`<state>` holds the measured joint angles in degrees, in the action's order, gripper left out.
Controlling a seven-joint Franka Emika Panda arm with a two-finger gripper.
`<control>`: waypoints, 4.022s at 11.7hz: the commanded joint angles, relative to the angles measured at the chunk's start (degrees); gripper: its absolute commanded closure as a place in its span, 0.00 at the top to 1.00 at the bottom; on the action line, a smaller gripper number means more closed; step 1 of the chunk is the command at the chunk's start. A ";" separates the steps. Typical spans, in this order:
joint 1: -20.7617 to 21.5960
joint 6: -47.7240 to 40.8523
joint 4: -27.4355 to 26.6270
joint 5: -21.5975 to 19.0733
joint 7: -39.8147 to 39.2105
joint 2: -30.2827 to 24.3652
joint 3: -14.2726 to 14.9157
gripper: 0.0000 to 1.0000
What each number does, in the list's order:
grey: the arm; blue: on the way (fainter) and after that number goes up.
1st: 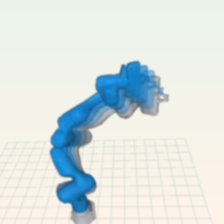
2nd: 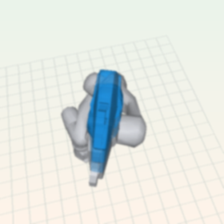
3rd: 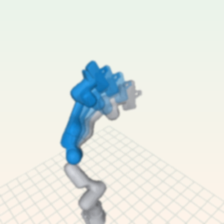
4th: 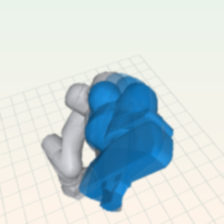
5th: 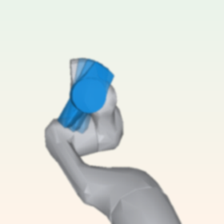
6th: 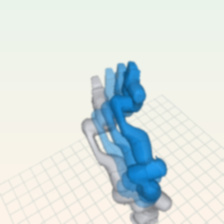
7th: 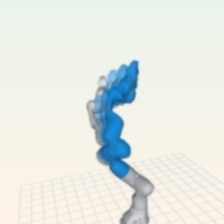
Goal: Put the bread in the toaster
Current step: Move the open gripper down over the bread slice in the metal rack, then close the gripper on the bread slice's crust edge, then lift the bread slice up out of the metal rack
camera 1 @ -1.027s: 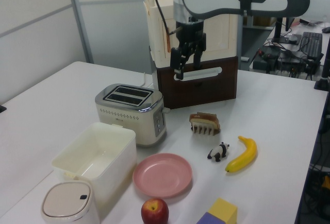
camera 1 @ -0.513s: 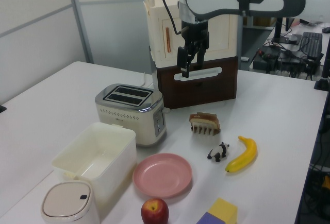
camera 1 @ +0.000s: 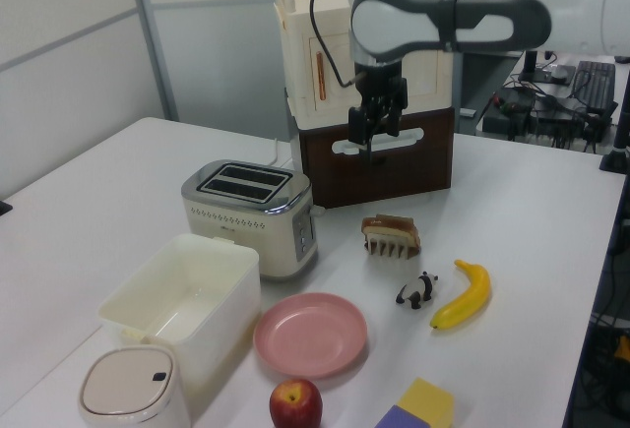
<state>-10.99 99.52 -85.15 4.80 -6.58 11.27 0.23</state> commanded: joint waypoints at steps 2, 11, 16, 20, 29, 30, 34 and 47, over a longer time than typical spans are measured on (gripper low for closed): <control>0.71 4.97 -0.90 5.74 -0.45 7.00 0.04 1.00; 1.77 4.89 -4.32 12.08 -0.98 10.00 -3.39 1.00; 1.33 4.80 -4.85 12.08 -0.72 10.18 -3.39 1.00; 0.19 4.80 -6.25 12.16 -0.54 10.27 -3.22 1.00; -0.61 5.07 -6.26 12.43 -1.15 11.67 -3.22 0.00; -0.61 6.11 -6.34 12.43 -1.15 11.67 -3.22 0.00; -0.61 6.65 -6.34 12.43 -1.07 11.67 -3.22 0.00; -0.17 6.47 -3.80 12.43 -0.27 7.90 -1.90 0.00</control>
<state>-11.73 104.75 -88.01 16.36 -6.60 21.33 -1.47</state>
